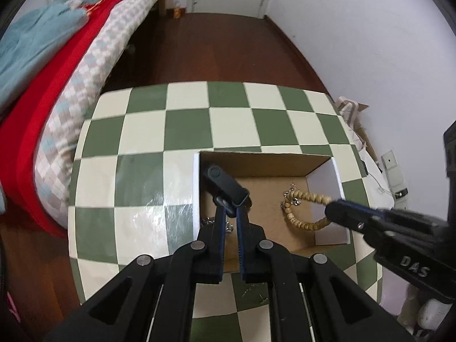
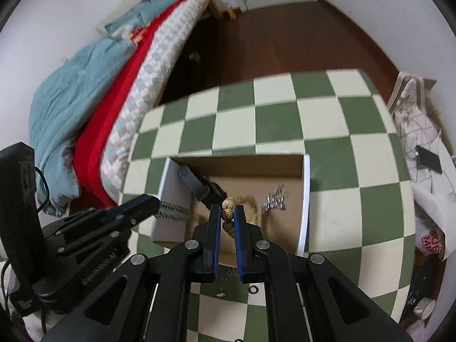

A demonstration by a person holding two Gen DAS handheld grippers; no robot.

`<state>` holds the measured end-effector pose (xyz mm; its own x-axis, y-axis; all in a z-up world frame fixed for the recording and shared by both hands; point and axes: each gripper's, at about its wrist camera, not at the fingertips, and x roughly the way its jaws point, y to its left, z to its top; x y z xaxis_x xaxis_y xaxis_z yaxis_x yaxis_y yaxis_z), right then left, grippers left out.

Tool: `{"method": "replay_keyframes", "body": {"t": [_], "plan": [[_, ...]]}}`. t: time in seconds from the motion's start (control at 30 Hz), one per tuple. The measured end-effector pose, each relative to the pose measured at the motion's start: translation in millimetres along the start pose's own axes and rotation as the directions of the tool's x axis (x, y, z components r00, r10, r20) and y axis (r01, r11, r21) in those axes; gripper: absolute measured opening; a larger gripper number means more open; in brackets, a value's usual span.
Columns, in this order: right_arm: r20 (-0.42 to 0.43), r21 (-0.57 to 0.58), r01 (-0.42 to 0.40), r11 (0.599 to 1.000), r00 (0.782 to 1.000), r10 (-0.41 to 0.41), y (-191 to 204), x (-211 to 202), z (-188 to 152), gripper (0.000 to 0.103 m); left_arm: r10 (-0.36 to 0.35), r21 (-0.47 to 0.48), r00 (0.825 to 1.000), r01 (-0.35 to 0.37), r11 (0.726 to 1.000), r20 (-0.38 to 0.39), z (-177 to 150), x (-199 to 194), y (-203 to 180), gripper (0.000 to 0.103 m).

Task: Organize jewelry
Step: 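Drop the silver chain and bead bracelet into the white box with both grippers, then withdraw both tools and move toward the remaining silver chain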

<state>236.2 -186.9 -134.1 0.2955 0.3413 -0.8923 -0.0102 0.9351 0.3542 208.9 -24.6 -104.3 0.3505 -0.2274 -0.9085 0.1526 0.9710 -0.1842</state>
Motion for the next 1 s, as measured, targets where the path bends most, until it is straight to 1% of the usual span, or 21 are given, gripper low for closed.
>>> {"method": "replay_keyframes", "body": {"t": [0.07,0.1,0.13,0.17,0.2,0.23,0.27,0.3,0.37,0.4,0.43,0.47,0.5,0.53,0.57,0.63,0.67,0.7,0.8,0.9,1.0], "plan": [[-0.043,0.025,0.016,1.0,0.999,-0.015,-6.6,7.2,-0.5,0.011,0.015,-0.011,1.0,-0.015,1.0,0.0,0.4,0.1,0.2,0.009],[-0.043,0.028,0.028,0.999,0.999,-0.027,-9.2,7.2,-0.9,0.013,0.022,-0.011,1.0,-0.022,1.0,0.002,0.6,-0.5,-0.6,0.009],[-0.034,0.026,0.051,0.998,0.998,-0.05,-10.8,4.8,-2.1,0.023,0.031,-0.009,1.0,-0.031,0.999,0.007,1.6,-1.3,-1.0,0.009],[-0.022,0.022,0.062,0.998,0.998,-0.062,-11.5,1.9,-2.5,0.03,0.044,-0.005,0.999,-0.043,0.999,0.013,2.1,-2.8,-2.0,0.009],[-0.01,0.014,0.08,0.997,0.997,-0.08,-11.4,-1.9,-3.2,0.041,0.059,-0.001,0.998,-0.059,0.998,0.021,2.6,-5.1,-3.4,0.013],[-0.001,0.01,0.092,0.996,0.996,-0.092,-11.3,-5.5,-3.6,0.048,0.065,0.001,0.997,-0.065,0.998,0.03,3.7,-7.3,-3.6,0.017],[0.009,0.004,0.108,0.994,0.994,-0.108,-11.0,-9.7,-4.1,0.049,0.077,0.001,0.996,-0.077,0.997,0.04,4.5,-9.9,-3.8,0.035],[0.02,-0.005,0.132,0.991,0.991,-0.132,-10.1,-13.7,-5.1,0.053,0.094,-0.001,0.994,-0.094,0.996,0.055,4.5,-13.7,-3.9,0.061],[0.042,-0.028,0.202,0.979,0.979,-0.2,-8.6,-20.2,-8.7,0.062,0.126,-0.008,0.987,-0.126,0.992,0.101,2.9,-22.6,-2.4,0.086],[0.048,-0.036,0.232,0.972,0.972,-0.231,-8.7,-21.7,-10.7,0.072,0.145,-0.006,0.983,-0.145,0.989,0.116,1.9,-25.8,-2.0,0.088],[0.049,-0.041,0.254,0.966,0.967,-0.251,-9.2,-22.4,-11.9,0.084,0.173,-0.005,0.977,-0.174,0.985,0.124,0.5,-28.0,-1.5,0.088],[0.049,-0.047,0.278,0.959,0.96,-0.276,-10.5,-22.6,-14.8,0.089,0.197,-0.002,0.972,-0.198,0.98,0.126,-1.2,-28.7,-1.3,0.092],[0.049,-0.052,0.294,0.954,0.955,-0.292,-10.8,-22.0,-16.9,0.095,0.208,0.002,0.969,-0.21,0.978,0.13,-2.7,-29.2,-1.2,0.102],[0.049,-0.056,0.32,0.946,0.947,-0.317,-11.5,-20.6,-20.9,0.097,0.224,0.007,0.963,-0.227,0.974,0.148,-6.5,-30.7,-1.4,0.103],[0.048,-0.057,0.328,0.943,0.944,-0.326,-12.4,-20.0,-23.7,0.097,0.236,0.01,0.958,-0.24,0.971,0.164,-9.2,-32.2,-2.0,0.103],[0.046,-0.059,0.341,0.938,0.94,-0.339,-13.1,-16.7,-30.1,0.103,0.258,0.011,0.946,-0.265,0.964,0.197,-16.0,-35.2,-2.3,0.103],[0.049,-0.061,0.348,0.936,0.937,-0.345,-12.9,-15.6,-33.1,0.103,0.267,0.011,0.943,-0.274,0.962,0.201,-18.0,-36.1,-2.7,0.103],[0.056,-0.062,0.354,0.933,0.935,-0.351,-12.0,-15.4,-36.8,0.103,0.274,0.012,0.94,-0.283,0.959,0.203,-21.4,-36.9,-2.6,0.103],[0.079,-0.061,0.37,0.927,0.928,-0.365,-7.1,-17.7,-45.2,0.103,0.275,0.008,0.94,-0.283,0.959,0.202,-27.1,-40.0,-1.7,0.103],[0.104,-0.054,0.378,0.924,0.923,-0.371,-2.3,-24.7,-52.1,0.103,0.29,0.006,0.934,-0.297,0.955,0.21,-32.8,-44.8,-1.8,0.103],[0.134,-0.045,0.381,0.923,0.918,-0.373,2.6,-35.5,-58.3,0.103,0.29,-0.012,0.93,-0.295,0.955,0.227,-39.3,-55.6,0.3,0.103]]}}
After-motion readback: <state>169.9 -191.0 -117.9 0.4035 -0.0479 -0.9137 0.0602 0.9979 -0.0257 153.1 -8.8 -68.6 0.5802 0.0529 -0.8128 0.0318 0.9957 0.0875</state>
